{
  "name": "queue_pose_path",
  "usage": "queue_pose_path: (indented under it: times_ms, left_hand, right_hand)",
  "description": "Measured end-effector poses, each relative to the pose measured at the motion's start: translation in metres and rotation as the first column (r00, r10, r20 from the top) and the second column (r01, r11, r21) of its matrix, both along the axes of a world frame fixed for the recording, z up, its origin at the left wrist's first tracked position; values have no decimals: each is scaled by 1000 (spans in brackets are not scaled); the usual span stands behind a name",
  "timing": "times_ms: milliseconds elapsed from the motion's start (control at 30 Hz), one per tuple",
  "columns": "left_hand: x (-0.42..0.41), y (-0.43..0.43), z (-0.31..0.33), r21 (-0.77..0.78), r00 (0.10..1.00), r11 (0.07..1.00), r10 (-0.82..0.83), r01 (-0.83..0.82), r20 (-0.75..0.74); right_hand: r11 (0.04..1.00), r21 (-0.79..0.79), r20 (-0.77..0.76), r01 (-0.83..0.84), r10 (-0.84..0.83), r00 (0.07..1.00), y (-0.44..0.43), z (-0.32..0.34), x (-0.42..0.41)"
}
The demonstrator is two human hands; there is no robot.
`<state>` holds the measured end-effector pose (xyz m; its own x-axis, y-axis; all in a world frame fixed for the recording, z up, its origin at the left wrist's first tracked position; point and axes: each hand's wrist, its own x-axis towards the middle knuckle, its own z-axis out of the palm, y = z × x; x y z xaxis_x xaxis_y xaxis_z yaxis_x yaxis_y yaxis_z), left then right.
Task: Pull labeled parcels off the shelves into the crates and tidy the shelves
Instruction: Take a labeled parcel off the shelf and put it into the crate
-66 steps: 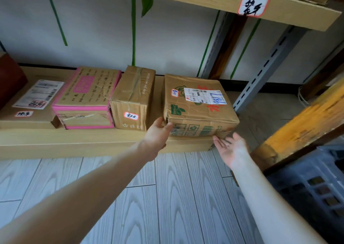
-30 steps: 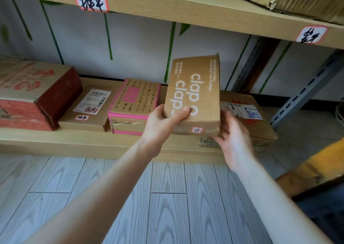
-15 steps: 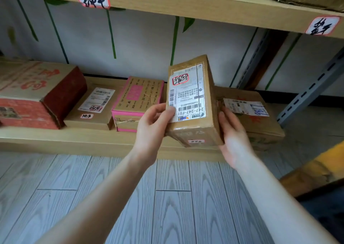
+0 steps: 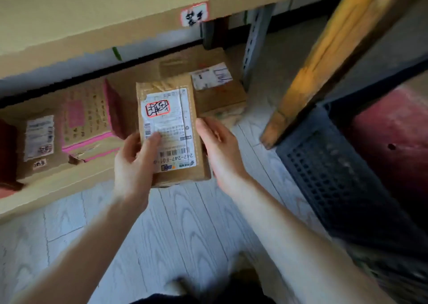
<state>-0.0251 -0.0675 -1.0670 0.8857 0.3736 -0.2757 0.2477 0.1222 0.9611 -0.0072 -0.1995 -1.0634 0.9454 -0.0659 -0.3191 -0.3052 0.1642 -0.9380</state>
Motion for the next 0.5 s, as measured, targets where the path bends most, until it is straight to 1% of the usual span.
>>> queue_pose_path:
  times_ms: [100,167,267,367,500]
  left_hand:
    - [-17,-55,30,27,985,990,-136,140,-104]
    - [-30,-100,53,17,959,970,-237,242,-155]
    - [-54,-173,87,6,892,913,-397,408,-215]
    - [-85,-240,120,8,796,824,-544,566,-267]
    - [-132,-324,160,10,615,635,-744,773,-261]
  right_hand:
    - [988,-57,-128,145,-152,980,-54,30,-36]
    - [970,-34,-194,240,-242,951,-95,52,-64]
    - [917,-15,-239,398,-390,890,-159,87,-108]
    - [848,-12,-290,530,-510,810,-218,123,-156]
    - [714,-25,-298,700,-673,677,-290,160,-225]
